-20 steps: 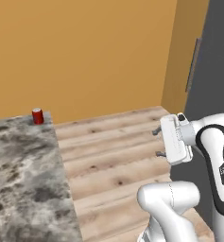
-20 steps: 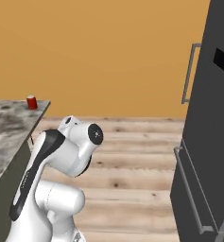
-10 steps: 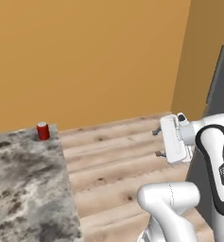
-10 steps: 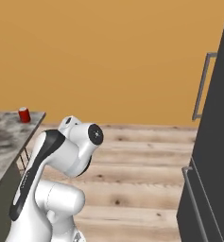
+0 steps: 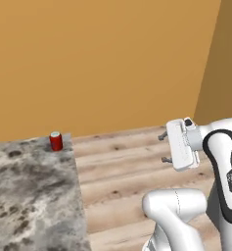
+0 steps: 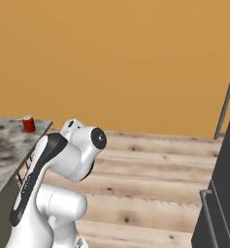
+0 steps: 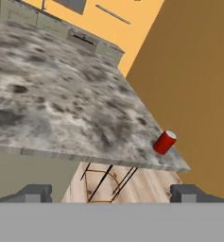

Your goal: Four empty soda cans are scattered around the kitchen. Gather all the cans and cluster them next to the stove for recycling.

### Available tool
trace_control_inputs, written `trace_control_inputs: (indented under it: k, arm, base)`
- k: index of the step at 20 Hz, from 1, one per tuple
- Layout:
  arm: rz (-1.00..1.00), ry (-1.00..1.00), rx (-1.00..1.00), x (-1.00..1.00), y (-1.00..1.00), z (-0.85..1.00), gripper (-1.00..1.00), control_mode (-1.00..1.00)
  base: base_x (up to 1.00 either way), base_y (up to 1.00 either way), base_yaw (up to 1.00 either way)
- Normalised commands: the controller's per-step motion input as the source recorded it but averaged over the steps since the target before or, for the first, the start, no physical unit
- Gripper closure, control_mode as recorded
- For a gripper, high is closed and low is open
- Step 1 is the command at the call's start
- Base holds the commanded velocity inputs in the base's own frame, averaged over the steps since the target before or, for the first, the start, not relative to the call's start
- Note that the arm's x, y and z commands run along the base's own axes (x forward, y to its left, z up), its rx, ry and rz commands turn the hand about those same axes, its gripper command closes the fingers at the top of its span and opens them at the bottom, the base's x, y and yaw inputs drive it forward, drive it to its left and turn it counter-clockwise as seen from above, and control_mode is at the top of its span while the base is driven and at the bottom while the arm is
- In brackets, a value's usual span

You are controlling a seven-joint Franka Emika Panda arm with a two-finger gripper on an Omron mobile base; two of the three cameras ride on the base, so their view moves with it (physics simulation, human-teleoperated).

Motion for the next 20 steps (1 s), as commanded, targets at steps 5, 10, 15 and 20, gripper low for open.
trace_control_inputs:
  k: [5, 10, 15, 20]
  arm:
    - [0.0, 0.0, 0.0, 0.0, 0.0, 0.0, -1.0, 1.0]
    - [0.0, 0.0, 0.0, 0.0, 0.0, 0.0, -1.0, 1.0]
    - [0.0, 0.0, 0.0, 0.0, 0.0, 0.0, -1.0, 1.0]
    - [0.0, 0.0, 0.0, 0.0, 0.0, 0.0, -1.0, 1.0]
  base:
    - [0.28, 0.0, 0.37]
    - [0.28, -0.02, 0.38]
    - [0.35, -0.06, 0.4]
    - [0.31, -0.09, 0.41]
